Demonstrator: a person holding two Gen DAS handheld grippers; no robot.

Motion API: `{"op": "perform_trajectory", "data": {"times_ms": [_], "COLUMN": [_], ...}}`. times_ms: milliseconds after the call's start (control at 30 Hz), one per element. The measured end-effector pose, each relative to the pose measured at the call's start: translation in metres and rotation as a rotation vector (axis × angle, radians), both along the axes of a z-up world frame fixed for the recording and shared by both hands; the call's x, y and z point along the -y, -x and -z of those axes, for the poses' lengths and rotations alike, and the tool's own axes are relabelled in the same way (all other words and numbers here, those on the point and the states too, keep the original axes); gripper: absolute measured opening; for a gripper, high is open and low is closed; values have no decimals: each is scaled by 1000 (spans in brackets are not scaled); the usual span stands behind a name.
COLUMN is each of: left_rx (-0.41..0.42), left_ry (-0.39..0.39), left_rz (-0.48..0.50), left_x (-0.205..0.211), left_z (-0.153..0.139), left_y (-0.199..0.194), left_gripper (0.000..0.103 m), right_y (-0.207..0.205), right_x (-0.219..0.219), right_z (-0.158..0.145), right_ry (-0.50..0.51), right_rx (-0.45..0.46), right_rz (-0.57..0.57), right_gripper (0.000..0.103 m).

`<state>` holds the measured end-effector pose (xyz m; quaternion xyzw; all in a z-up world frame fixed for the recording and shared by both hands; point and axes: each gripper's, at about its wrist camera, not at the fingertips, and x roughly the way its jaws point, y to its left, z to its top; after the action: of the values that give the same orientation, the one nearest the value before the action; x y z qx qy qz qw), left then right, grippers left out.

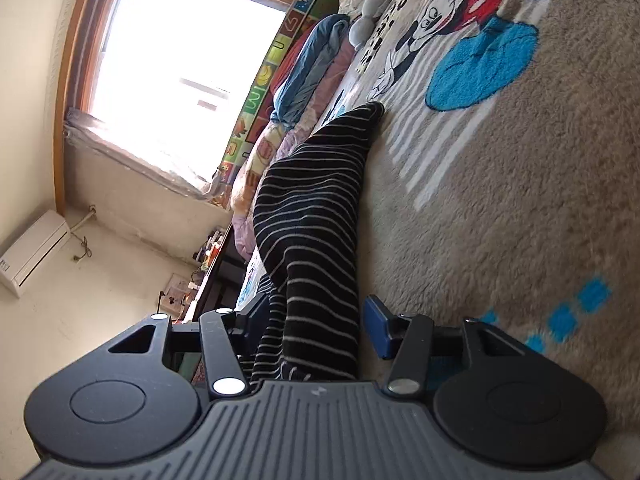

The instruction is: Fold clothes

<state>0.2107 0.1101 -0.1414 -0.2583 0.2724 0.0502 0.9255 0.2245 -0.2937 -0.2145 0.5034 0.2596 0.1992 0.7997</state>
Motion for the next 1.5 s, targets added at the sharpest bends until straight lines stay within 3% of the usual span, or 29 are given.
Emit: {"op": "perform_trajectory", "data": {"times_ms": [200,433,867,967,1133,1300,1467,1500], "left_rx": [-28,-35,-41,-40,-40,-39,-39,-39], "left_ry": [33,43,55,49,41,41,31,29], "left_rz": [-22,1,18,20,22,22,14,12], "left_x": [-16,-19,-21,-20,-18,-18,-16,-15], "left_z": [12,15,18,19,19,19,18,18], "left_y": [-5,-13,-17,-18,-18,-18,-16,-15], "left_gripper": [50,50,50,50,51,51,51,51], "right_y": [-71,-138,-203,-210,-206,-187,-168,-167], "right_x": [10,23,29,28,29,41,62,64], "right_z": [-1,5,9,8,5,-15,-35,-35], "right_ry": [-35,-61,-28,-1,36,87,111,108], "right_rx": [-26,-38,-44,-48,-49,-7,13,4], "right_rz": [44,127,178,182,200,234,242,234], "right_gripper": [64,64,63,57,27,9,7,11]}}
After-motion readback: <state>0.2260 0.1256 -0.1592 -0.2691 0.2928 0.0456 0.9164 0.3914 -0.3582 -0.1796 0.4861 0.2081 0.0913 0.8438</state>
